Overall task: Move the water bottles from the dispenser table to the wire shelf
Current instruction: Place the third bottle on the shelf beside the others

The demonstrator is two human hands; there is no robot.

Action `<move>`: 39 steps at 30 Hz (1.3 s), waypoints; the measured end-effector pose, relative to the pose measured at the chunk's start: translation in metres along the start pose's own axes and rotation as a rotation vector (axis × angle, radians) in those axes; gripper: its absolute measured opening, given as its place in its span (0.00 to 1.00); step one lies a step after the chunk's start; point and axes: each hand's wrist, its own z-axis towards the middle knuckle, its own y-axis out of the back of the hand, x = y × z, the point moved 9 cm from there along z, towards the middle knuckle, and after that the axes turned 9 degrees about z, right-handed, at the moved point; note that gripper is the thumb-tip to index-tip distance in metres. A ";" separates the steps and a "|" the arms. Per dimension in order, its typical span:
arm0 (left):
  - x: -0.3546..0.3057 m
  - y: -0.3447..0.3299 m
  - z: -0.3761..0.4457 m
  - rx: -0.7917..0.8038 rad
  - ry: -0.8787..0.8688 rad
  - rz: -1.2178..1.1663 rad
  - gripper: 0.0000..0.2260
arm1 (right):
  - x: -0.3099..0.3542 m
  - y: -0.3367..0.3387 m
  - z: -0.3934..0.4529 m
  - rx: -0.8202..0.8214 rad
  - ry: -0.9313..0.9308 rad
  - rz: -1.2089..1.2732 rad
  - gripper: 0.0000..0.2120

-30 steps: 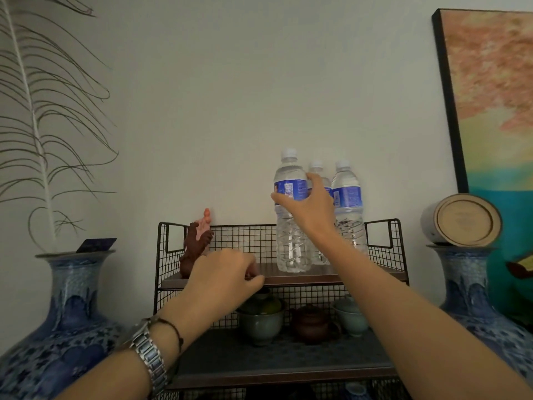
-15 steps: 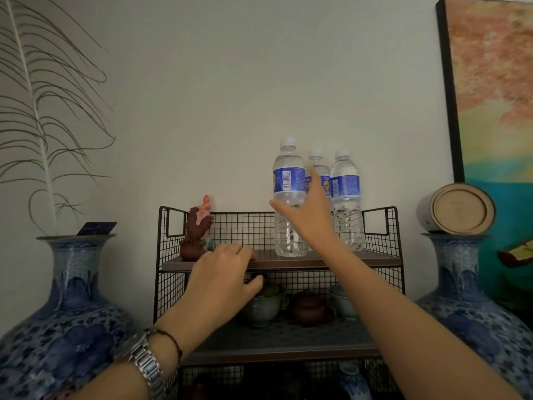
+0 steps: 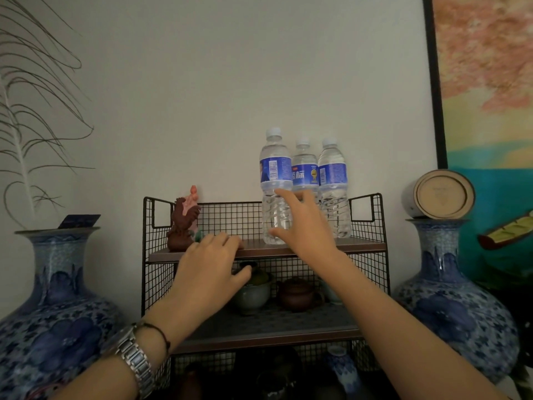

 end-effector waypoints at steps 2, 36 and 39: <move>0.000 -0.001 0.000 -0.008 0.002 0.003 0.18 | -0.001 -0.003 0.003 0.009 -0.008 -0.004 0.34; 0.004 -0.013 -0.004 -0.035 0.018 0.003 0.19 | -0.008 -0.024 0.032 0.115 -0.004 -0.054 0.32; 0.005 -0.011 -0.003 -0.002 -0.004 0.007 0.19 | -0.004 -0.020 0.024 0.124 -0.017 -0.051 0.30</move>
